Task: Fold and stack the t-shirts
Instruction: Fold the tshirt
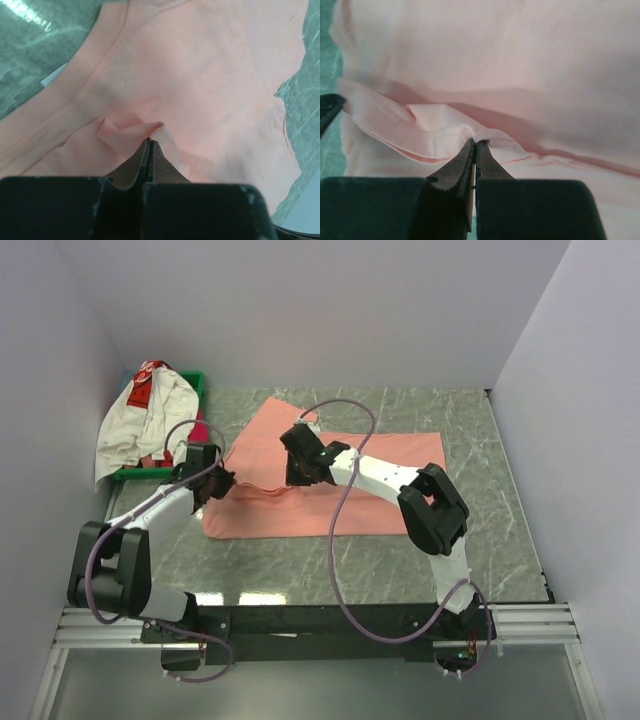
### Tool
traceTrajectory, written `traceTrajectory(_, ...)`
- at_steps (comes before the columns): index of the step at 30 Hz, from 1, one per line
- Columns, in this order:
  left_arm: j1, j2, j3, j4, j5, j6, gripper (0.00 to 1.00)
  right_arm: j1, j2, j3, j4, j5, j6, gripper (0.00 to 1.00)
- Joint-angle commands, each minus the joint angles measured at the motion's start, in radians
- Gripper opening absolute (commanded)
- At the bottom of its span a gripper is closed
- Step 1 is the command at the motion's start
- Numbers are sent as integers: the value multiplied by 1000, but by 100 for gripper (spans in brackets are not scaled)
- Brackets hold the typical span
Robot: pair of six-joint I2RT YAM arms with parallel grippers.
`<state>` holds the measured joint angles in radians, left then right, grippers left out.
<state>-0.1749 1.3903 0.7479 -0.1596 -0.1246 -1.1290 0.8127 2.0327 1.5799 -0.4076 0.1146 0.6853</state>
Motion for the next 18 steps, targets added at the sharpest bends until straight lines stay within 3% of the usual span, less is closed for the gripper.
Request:
traceTrajectory(1, 11, 47, 57, 91, 16, 0, 1, -27, 15, 57, 3, -26, -24, 0)
traceTrajectory(14, 12, 222, 171, 192, 114, 12, 1, -92, 24, 22, 47, -61, -1, 1)
traceTrajectory(16, 12, 231, 176, 200, 117, 15, 5, -98, 27, 19, 50, -56, -1, 9)
traceTrajectory(18, 12, 225, 182, 200, 117, 20, 14, -104, 27, 19, 53, -53, -1, 32)
